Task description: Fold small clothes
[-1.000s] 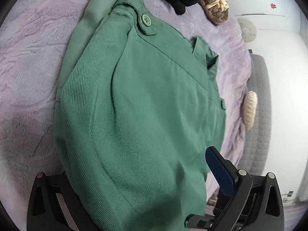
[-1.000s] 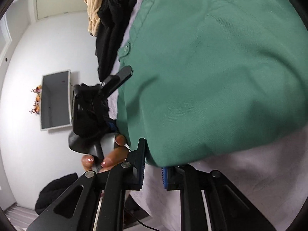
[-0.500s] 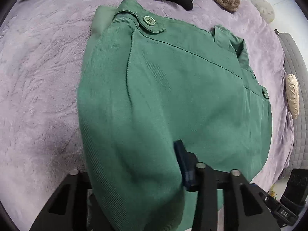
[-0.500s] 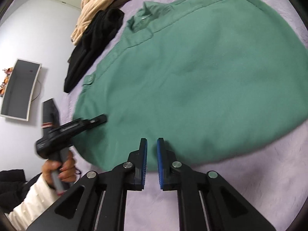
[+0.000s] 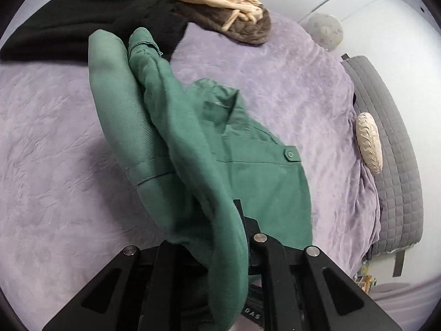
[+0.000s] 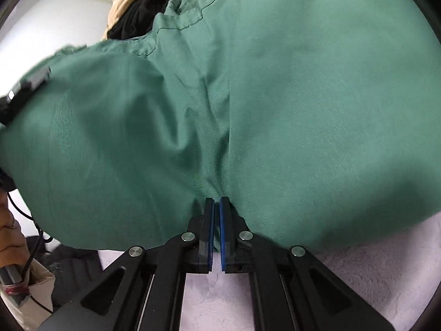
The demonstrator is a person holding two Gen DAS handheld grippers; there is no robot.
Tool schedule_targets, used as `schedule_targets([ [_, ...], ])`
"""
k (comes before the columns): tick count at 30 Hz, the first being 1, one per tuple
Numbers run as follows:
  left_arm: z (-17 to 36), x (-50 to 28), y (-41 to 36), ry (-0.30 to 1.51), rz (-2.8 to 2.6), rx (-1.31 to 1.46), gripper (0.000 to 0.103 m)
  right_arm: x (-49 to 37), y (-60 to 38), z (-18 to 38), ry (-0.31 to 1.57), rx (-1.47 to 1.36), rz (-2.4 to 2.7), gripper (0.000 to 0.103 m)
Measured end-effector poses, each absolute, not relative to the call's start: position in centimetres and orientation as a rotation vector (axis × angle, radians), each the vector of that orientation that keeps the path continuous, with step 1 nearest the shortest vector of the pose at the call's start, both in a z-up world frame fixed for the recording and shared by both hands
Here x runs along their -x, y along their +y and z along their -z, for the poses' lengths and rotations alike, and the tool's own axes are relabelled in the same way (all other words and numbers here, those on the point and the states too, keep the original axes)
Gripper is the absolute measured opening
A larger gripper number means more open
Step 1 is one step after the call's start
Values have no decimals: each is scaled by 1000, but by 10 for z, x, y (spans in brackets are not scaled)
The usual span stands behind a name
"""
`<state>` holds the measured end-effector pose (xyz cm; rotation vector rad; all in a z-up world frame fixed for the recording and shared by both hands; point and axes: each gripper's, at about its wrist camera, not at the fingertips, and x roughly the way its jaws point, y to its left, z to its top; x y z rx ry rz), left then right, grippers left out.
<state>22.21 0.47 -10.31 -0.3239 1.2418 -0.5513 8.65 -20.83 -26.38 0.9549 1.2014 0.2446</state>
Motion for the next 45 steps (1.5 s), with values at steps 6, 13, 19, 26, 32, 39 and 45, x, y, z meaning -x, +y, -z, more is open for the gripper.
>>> schedule_targets([
  [6,71,-227,-122,1205,632,109,15,-63,-246,289,1054,-1315,-321,2],
  [13,129,-208,-277,1226,680,-192,15,-38,-269,321,966,-1579,-338,0],
  [19,175,-200,-315,1332,614,-294,16,-24,-280,327,938,-1671,-342,1],
  [26,107,-180,-308,1224,882,-82,74,-7,-313,305,956,-1577,-246,7],
  [32,49,-175,-259,1024,835,-53,85,24,-365,269,869,-1486,-87,60],
  [39,103,-193,-125,1093,450,-90,92,24,-400,247,753,-1497,-125,76],
  [45,157,-176,-71,1224,276,-36,92,-26,-417,241,908,-1350,-52,4],
])
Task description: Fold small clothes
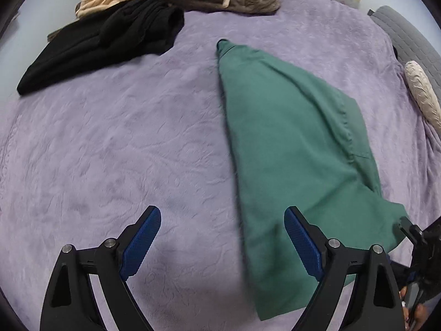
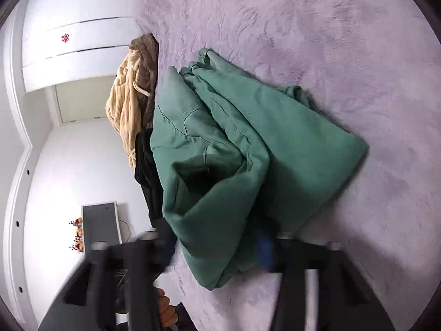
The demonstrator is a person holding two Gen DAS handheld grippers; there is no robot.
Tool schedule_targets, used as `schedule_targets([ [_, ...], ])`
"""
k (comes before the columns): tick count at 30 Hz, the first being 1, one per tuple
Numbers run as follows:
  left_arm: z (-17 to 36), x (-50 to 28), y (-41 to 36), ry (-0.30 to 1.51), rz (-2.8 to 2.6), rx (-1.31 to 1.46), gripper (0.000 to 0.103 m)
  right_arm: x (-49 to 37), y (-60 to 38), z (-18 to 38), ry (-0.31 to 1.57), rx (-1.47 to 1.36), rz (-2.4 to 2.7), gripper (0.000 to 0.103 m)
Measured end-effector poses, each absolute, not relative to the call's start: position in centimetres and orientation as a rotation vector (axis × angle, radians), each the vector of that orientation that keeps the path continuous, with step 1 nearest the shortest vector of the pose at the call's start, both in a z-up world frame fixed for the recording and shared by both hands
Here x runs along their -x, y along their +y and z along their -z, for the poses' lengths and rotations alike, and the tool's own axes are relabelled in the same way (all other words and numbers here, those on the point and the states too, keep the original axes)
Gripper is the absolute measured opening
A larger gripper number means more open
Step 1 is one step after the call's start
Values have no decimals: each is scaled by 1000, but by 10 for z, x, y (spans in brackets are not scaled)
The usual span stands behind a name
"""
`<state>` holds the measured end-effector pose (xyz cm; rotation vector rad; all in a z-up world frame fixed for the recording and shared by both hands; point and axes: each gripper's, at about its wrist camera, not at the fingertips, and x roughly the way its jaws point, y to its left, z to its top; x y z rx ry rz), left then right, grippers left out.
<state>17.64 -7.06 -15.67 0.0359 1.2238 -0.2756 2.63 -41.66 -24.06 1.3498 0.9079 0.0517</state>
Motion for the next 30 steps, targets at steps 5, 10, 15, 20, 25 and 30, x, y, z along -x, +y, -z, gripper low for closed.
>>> schedule_targets([
  [5,157,-157,-77,1222,313,-11,92,-49,-388,171,844,-1021,-72,4],
  [10,165,-129,-105,1188,358,-171,92,-21,-419,233,1003,-1044,91,4],
  [15,182,-126,-110,1218,383,-184,92,-9,-427,240,1031,-1099,128,8],
  [20,166,-130,-98,1224,351,-188,92,35,-447,196,1007,-1005,237,20],
  [25,148,-124,-94,1223,406,-131,92,-22,-444,142,933,-828,69,20],
  [30,181,-103,-110,1255,397,-217,92,-113,-425,140,987,-670,-38,20],
])
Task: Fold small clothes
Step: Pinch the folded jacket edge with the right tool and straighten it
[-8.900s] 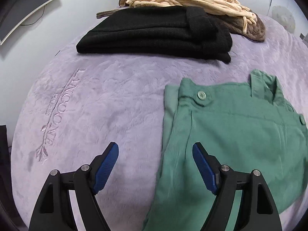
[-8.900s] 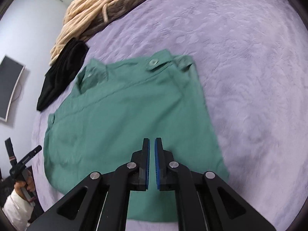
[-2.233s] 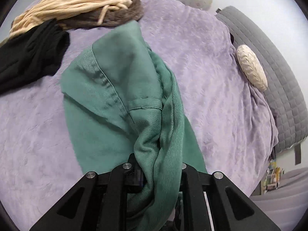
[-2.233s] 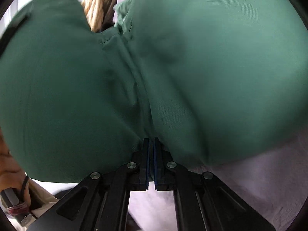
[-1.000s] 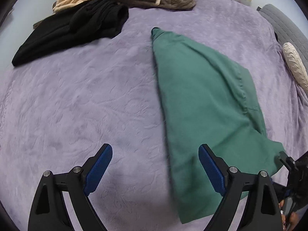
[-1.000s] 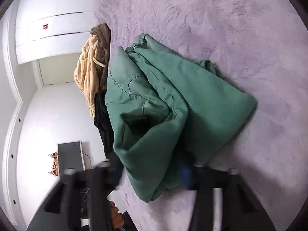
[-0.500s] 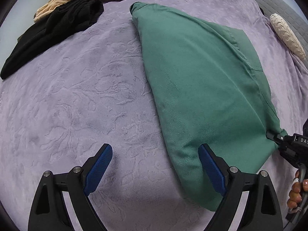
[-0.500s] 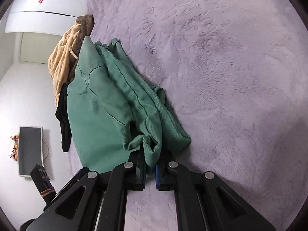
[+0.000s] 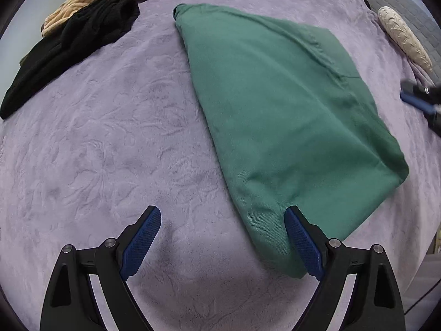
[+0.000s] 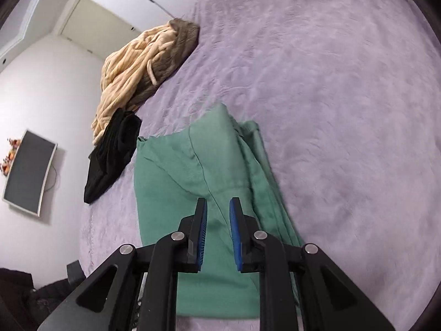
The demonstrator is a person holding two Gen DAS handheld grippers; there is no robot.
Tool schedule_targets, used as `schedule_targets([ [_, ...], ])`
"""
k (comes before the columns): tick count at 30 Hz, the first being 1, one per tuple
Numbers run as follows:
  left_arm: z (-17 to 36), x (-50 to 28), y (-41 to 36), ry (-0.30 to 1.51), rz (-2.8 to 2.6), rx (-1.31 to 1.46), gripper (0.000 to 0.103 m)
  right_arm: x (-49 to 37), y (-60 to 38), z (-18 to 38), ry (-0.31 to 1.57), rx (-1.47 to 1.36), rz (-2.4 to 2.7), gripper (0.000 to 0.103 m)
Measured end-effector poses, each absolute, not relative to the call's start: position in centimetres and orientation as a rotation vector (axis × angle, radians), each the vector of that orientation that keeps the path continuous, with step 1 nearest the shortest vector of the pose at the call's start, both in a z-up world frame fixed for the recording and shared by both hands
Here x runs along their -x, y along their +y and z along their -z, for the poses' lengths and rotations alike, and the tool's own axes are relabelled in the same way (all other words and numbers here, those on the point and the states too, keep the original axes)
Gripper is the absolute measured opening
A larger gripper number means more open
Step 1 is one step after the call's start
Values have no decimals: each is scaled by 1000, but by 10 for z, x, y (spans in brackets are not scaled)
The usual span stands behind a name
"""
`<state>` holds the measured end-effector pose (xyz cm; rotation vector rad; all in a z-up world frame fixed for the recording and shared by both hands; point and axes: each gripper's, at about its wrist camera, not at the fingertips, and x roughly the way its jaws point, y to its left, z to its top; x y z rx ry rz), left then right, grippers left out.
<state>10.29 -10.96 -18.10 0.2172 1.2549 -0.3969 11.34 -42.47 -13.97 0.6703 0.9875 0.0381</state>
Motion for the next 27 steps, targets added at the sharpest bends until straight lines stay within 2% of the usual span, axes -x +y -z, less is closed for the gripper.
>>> schedule_targets([
  [4,190,-104,-101,1287,351,-113,92,-157,-413,148,1044,-519,1,20],
  [10,186,-98,-109,1267,327,-147,92,-184,-415,182,1169,-386,57,20],
  [11,186,-98,-110,1267,325,-147,92,-188,-416,195,1206,-359,64,15],
  [12,188,-97,-110,1266,322,-146,92,-191,-419,207,1235,-357,63,12],
  [16,190,-98,-115,1274,315,-123,92,-193,-433,224,1248,-401,65,12],
  [20,190,-98,-117,1276,304,-142,92,-182,-445,215,1242,-401,103,15],
  [27,190,-102,-121,1287,259,-168,92,-133,-477,193,1234,-585,70,19],
])
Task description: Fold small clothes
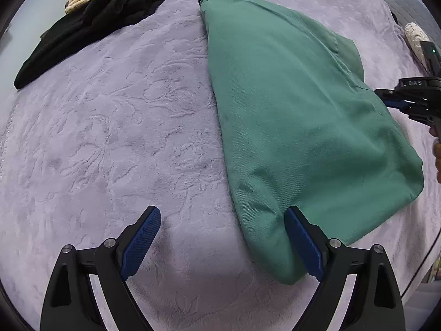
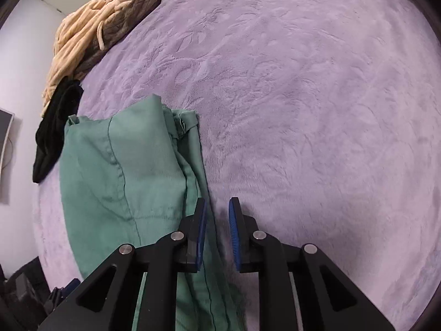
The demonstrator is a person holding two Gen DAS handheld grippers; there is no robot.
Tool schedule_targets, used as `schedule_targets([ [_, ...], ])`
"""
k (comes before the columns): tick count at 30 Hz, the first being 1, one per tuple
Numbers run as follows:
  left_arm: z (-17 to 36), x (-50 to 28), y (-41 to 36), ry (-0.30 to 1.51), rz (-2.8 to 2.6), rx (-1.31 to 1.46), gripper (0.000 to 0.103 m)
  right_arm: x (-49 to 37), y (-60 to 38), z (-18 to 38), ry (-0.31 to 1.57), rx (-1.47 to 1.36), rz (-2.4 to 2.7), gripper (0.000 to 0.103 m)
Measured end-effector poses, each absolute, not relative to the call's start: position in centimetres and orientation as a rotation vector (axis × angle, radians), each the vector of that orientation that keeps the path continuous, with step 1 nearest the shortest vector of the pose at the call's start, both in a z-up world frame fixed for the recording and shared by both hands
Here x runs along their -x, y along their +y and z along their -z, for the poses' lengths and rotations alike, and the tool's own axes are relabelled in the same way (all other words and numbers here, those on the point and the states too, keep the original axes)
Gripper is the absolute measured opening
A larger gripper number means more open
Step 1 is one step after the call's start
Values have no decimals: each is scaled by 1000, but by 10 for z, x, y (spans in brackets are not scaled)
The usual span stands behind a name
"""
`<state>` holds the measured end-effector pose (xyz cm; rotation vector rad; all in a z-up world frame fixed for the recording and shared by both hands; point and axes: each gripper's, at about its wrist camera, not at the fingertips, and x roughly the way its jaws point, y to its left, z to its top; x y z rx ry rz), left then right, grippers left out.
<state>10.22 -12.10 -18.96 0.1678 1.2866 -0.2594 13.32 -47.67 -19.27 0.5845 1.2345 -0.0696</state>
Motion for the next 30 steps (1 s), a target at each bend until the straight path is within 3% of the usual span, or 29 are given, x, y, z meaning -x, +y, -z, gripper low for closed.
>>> schedule_targets([
  [1,190,-102,-122,1285,253,-174,92,-124,-477,190,1240,-597,57,19],
  [3,190,-103,-124,1287,238,-181,92,-108,-476,185,1246,-613,46,30],
  [5,189,-104,-125,1298,224,-186,92,-93,-475,183,1249,-631,35,56],
  [6,189,-106,-126,1304,219,-186,92,-86,-474,181,1249,-640,29,58],
  [12,178,-109,-124,1312,196,-174,92,-66,-455,168,1220,-654,-68,59],
  [16,175,-111,-118,1316,179,-149,92,-62,-439,193,1329,-544,-20,58],
  [19,176,-112,-118,1328,168,-150,92,-52,-452,210,1363,-622,29,58],
  [24,175,-113,-120,1335,172,-154,92,-43,-454,190,1317,-622,-10,59],
  [30,176,-114,-119,1348,169,-150,92,-49,-458,170,1265,-645,-72,73],
])
